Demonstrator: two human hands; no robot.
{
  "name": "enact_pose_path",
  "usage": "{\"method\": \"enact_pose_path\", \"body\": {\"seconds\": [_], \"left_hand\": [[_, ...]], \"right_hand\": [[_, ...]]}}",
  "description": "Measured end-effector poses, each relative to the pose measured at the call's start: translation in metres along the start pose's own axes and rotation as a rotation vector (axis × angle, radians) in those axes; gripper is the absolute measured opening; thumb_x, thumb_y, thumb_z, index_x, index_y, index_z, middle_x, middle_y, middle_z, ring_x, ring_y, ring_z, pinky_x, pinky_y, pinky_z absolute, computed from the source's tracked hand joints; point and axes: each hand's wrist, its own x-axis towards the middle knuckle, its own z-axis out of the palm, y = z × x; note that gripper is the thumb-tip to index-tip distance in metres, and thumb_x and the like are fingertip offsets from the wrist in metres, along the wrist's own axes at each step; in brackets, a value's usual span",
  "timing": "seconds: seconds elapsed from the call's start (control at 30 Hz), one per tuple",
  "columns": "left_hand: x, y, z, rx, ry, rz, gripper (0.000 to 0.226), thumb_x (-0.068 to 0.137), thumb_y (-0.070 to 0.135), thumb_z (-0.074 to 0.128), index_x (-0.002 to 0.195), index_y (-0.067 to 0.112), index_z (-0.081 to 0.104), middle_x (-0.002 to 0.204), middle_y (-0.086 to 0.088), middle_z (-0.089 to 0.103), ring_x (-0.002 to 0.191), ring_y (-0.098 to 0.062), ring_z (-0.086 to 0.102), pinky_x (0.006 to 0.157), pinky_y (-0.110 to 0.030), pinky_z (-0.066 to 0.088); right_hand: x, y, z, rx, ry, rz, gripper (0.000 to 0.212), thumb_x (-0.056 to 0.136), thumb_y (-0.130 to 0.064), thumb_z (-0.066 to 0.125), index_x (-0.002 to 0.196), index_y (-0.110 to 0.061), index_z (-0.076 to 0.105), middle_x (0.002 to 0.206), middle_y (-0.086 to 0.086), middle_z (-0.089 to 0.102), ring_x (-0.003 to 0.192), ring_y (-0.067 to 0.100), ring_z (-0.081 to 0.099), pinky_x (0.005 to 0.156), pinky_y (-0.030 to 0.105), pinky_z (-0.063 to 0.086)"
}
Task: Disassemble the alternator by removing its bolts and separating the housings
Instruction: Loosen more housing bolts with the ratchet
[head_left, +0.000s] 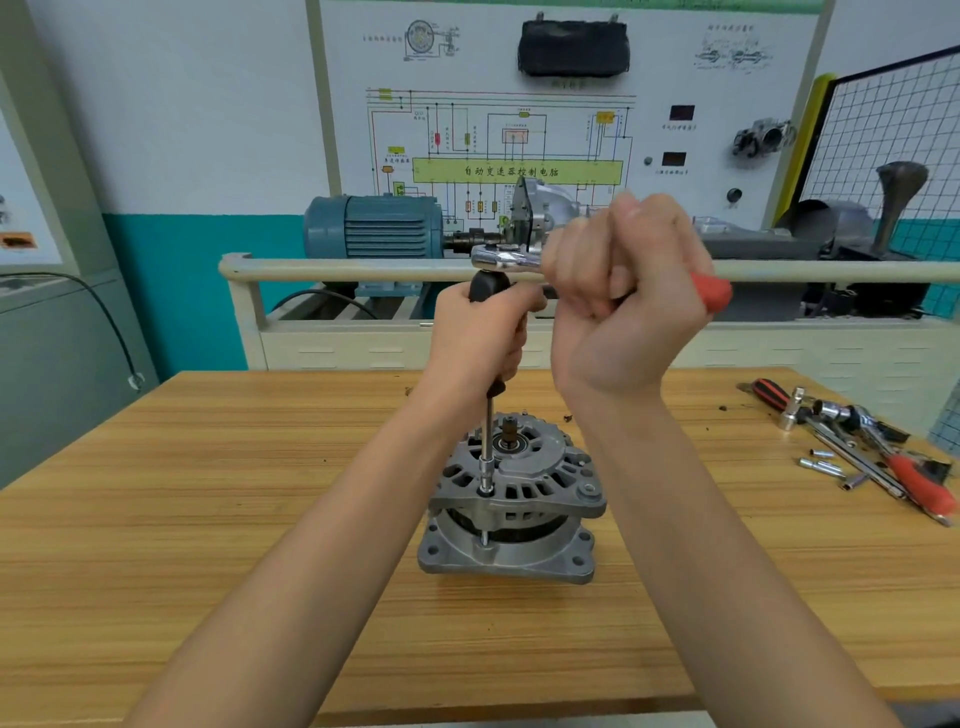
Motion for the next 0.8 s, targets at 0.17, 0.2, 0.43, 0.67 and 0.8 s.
{"method": "enact_pose_path", "body": {"seconds": [0.17,0.2,0.43,0.67,0.8], "left_hand": [[0.006,0.008,-0.021,-0.080,-0.402,-0.070,0.032,0.078,0.014,0.056,0.049,0.017,0.044,0.041,0.003,0.033,0.034,-0.011,0.027,0.042,-0.022,0.022],[0.007,0.009,-0.023,-0.106,-0.458,-0.084,0.030,0.077,0.015,0.054,0.048,0.018,0.044,0.041,0.003,0.033,0.034,-0.011,0.028,0.042,-0.021,0.024],[0.005,0.006,-0.013,-0.082,-0.345,-0.137,0.054,0.089,0.005,0.047,0.039,0.021,0.035,0.033,0.007,0.022,0.027,-0.007,0.016,0.035,-0.014,0.014],[0.000,0.001,0.006,0.025,0.136,-0.020,0.038,0.085,0.003,0.053,0.057,0.018,0.033,0.041,0.005,0.028,0.035,-0.011,0.021,0.038,-0.015,0.018],[-0.002,0.000,-0.001,0.001,0.053,-0.011,0.039,0.084,0.000,0.054,0.055,0.018,0.035,0.040,0.006,0.028,0.034,-0.010,0.021,0.037,-0.015,0.019]], "right_hand": [[0.026,-0.005,-0.024,0.403,0.252,0.406,0.045,0.078,-0.010,0.042,0.035,-0.017,0.031,0.031,-0.004,0.021,0.031,0.012,0.015,0.038,0.021,0.018],[0.029,-0.003,-0.028,0.476,0.316,0.448,0.043,0.077,-0.010,0.042,0.036,-0.017,0.031,0.031,-0.004,0.020,0.029,0.011,0.016,0.039,0.020,0.017],[0.023,-0.002,-0.027,0.482,0.322,0.387,0.046,0.081,-0.009,0.039,0.036,-0.017,0.031,0.032,-0.004,0.022,0.032,0.012,0.014,0.039,0.021,0.018],[-0.009,0.004,0.006,-0.094,-0.026,-0.090,0.040,0.076,-0.001,0.053,0.047,-0.022,0.036,0.040,-0.006,0.031,0.038,0.008,0.025,0.049,0.026,0.020],[-0.007,0.004,0.007,-0.066,-0.059,-0.070,0.041,0.076,-0.004,0.052,0.044,-0.026,0.038,0.039,-0.009,0.031,0.036,0.008,0.025,0.049,0.026,0.020]]}}
